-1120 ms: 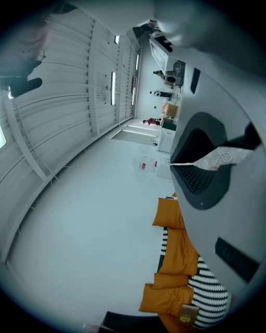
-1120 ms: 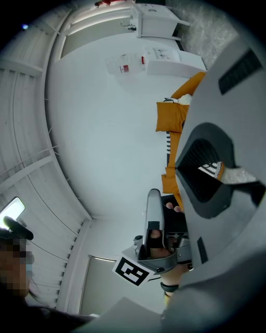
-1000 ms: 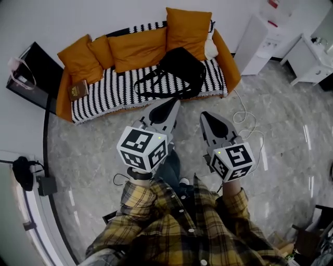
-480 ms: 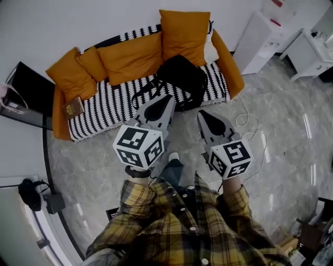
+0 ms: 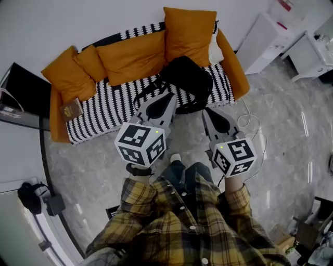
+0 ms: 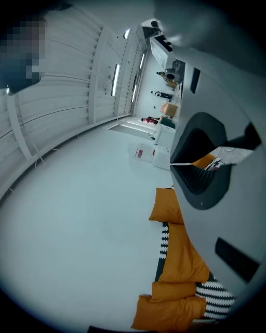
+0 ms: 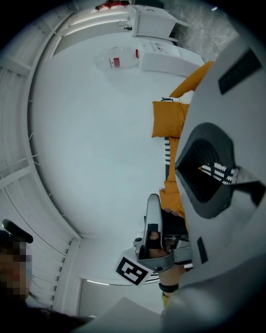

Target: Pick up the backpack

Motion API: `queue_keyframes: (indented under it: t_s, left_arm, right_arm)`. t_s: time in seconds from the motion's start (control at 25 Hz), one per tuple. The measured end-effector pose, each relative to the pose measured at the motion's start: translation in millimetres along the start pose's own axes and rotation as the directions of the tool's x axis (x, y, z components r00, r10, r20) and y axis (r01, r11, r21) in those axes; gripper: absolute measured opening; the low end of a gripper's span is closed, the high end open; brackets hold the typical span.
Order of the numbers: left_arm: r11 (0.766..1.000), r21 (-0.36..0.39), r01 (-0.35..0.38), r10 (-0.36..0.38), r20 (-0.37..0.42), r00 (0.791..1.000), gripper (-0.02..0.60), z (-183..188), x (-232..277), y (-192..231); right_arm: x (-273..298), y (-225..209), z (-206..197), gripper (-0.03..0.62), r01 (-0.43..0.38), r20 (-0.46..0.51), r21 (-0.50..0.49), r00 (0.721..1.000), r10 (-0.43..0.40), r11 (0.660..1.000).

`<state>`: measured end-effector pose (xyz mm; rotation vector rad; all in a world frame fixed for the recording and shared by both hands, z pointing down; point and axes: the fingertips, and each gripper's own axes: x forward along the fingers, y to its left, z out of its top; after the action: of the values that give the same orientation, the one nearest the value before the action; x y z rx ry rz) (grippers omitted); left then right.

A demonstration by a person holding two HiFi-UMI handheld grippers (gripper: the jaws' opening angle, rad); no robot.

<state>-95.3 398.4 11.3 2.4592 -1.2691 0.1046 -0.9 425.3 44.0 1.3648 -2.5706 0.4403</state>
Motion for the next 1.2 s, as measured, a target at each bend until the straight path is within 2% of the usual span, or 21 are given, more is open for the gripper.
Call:
queue_keyframes:
  t_s: [0.24,0.6,1.0,1.2]
  left_arm:
    - [1.0,-0.026,0.007,-0.007,0.001,1.0,0.029,-1.8,0.6,14.9]
    - [1.0,-0.015,-0.011,0.011,0.008,1.0,0.029,6.2,31.6,38.7]
    - [0.996,-0.048,-0.076,0.076,0.0,0.997,0.029,32.5,120.8,94.8]
    - [0.994,-0.048,-0.103,0.103,0.003,0.995,0.029,63.0,176.5,116.4]
  right_arm:
    - [16.5,2.5,-5.1,0.015,0.001,-0.03,-0.006,1.0,-0.001,1.0]
    - [54.7,-29.0,7.1,0.016,-0.007,-0.019,-0.028,1.0,0.006,1.0]
    - [144.9,-97.0,38.0,0.017,-0.077,-0.067,-0.059,0.995,0.073,0.995]
    - [188.6,-138.5,64.9,0.015,-0.118,-0.084,-0.059,0.99,0.113,0.991]
